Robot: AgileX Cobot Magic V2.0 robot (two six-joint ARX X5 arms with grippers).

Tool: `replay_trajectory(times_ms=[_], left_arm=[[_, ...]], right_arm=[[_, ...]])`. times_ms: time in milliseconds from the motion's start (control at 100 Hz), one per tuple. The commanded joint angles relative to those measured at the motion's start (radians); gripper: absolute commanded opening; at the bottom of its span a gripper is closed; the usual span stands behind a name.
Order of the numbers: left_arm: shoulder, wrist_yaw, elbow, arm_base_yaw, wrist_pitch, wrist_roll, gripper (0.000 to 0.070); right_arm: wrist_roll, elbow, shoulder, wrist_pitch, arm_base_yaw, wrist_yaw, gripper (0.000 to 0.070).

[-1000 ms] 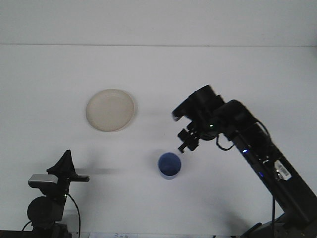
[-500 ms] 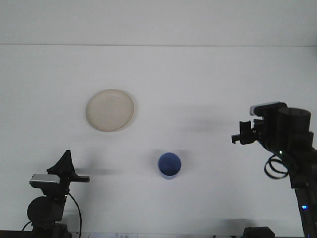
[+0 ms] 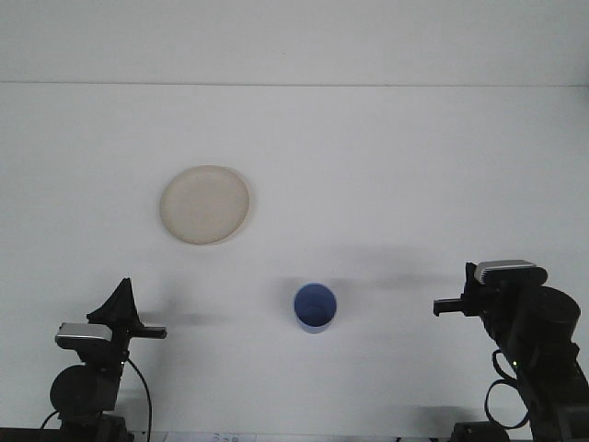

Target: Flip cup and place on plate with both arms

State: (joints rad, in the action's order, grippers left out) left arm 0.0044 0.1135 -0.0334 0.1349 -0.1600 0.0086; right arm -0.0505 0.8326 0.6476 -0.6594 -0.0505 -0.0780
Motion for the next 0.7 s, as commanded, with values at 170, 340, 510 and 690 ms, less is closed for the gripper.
replay_trajectory(times_ms=[170,340,510,690], left_arm=[[0.018,-0.003,-0.109,0.003,0.061,-0.09,0.0012],[0.182,-0.003,-0.381,0.004,0.25,-0.138,0.0012],[0.476,-0.043,-0.732,0.004,0.513,-0.132,0.0012],[0.793,-0.08,-1.071,0.008,0.832,-0.05,0.0012]], right_arm=[[-0.014,0.009,0.01,0.024,0.0,0.001,0.0],[-0.033,0.009,0.016,0.03,-0.001,0.0,0.0],[-0.033,0.009,0.029,0.031,-0.001,0.0,0.0],[-0.033,0.009,0.033,0.031,-0.001,0.0,0.0]])
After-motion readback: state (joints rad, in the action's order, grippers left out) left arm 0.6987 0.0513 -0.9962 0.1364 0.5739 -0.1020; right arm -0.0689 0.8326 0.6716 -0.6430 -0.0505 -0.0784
